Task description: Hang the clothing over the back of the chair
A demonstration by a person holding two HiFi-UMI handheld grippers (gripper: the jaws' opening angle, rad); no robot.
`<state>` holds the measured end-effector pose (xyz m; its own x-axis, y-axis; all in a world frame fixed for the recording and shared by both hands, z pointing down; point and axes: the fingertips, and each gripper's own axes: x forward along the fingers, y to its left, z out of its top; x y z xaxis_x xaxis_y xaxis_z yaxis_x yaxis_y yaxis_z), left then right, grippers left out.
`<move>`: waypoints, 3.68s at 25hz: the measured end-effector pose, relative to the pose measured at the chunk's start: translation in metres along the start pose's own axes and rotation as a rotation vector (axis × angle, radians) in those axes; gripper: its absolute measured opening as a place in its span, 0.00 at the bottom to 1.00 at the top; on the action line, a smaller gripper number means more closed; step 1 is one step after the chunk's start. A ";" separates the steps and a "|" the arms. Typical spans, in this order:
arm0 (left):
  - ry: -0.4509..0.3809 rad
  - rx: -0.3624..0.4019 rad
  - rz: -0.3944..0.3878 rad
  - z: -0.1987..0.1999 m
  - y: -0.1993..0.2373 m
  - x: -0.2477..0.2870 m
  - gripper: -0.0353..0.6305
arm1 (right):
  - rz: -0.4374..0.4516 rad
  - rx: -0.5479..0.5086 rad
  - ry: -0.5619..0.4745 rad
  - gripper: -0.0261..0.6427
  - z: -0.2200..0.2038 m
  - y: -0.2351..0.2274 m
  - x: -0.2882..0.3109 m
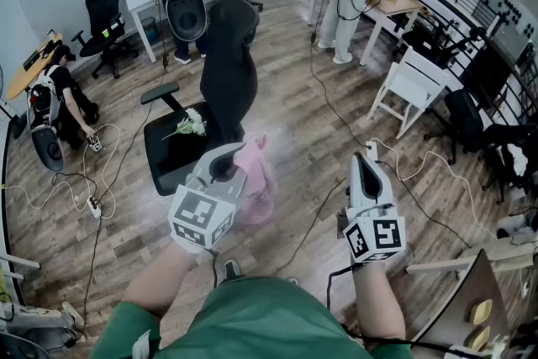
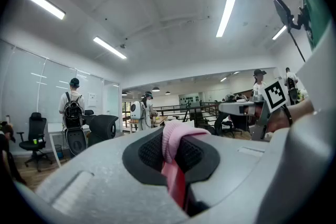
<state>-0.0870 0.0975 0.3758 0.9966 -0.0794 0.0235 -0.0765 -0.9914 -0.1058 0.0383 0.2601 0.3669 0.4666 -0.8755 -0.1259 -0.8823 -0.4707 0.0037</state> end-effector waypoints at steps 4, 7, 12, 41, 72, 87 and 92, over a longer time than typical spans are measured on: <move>-0.013 -0.015 -0.004 0.006 0.012 0.002 0.08 | 0.000 -0.006 0.011 0.04 0.002 0.015 0.007; -0.024 -0.017 -0.014 0.013 0.021 0.004 0.08 | -0.009 -0.004 0.016 0.04 0.005 0.020 0.009; -0.040 -0.045 -0.048 0.018 0.029 0.006 0.08 | -0.027 -0.005 0.023 0.04 0.009 0.025 0.010; -0.019 -0.025 -0.074 -0.005 0.121 0.070 0.08 | -0.032 0.063 0.085 0.04 -0.042 0.059 0.143; 0.005 0.077 -0.038 0.049 0.146 0.382 0.08 | 0.072 0.198 0.095 0.04 -0.087 -0.167 0.329; -0.100 0.182 -0.093 0.127 0.286 0.452 0.08 | 0.035 0.144 0.077 0.04 -0.082 -0.129 0.448; -0.090 0.154 -0.020 0.145 0.342 0.463 0.08 | 0.061 0.147 0.115 0.04 -0.093 -0.118 0.469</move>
<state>0.3528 -0.2634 0.2066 0.9972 -0.0436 -0.0616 -0.0580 -0.9645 -0.2575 0.3668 -0.1048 0.4002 0.4083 -0.9127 -0.0154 -0.9049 -0.4025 -0.1386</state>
